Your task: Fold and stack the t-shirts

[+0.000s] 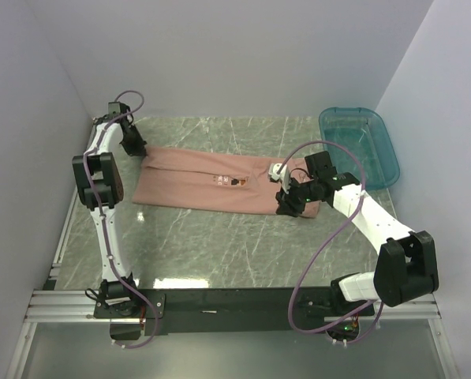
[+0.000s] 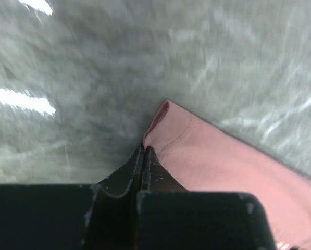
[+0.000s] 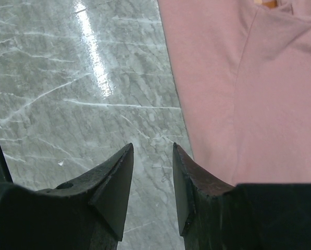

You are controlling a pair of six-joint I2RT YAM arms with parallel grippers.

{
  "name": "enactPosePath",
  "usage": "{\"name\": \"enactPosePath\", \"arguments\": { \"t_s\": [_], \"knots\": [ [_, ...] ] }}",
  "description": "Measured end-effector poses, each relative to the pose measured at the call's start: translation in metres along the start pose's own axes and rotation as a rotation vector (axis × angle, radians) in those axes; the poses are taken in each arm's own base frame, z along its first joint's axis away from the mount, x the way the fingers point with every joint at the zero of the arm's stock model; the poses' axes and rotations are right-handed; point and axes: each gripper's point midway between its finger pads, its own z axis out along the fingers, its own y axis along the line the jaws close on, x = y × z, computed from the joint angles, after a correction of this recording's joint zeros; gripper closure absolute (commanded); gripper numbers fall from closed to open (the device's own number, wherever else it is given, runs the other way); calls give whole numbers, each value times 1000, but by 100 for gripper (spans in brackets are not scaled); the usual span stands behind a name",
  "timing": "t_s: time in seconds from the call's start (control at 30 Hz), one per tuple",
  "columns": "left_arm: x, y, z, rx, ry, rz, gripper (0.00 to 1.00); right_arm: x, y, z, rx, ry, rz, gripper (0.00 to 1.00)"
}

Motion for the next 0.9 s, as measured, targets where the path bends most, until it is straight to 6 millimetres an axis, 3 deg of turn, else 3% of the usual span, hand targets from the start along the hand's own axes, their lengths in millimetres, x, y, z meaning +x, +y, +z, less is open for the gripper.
{"name": "enactPosePath", "arguments": {
  "t_s": [0.23,0.4,0.5,0.6,0.73,0.8,0.9],
  "knots": [
    [-41,10,11,-15,-77,-64,100,1,-1,-1,4,2,7,57],
    [-51,23,14,8,-96,-115,100,5,-12,-1,50,36,54,57],
    [-48,28,11,36,-110,-132,100,14,-37,1,146,84,174,56],
    [-38,39,2,42,-108,-150,100,24,-77,-3,263,114,353,56],
    [-20,67,-15,21,-91,-196,100,38,-122,-9,350,98,547,54],
    [-14,83,-23,5,-84,-224,100,43,-123,-9,340,100,583,54],
    [-9,105,-32,-19,-85,-262,100,35,-102,0,240,108,545,52]
  ]
}}
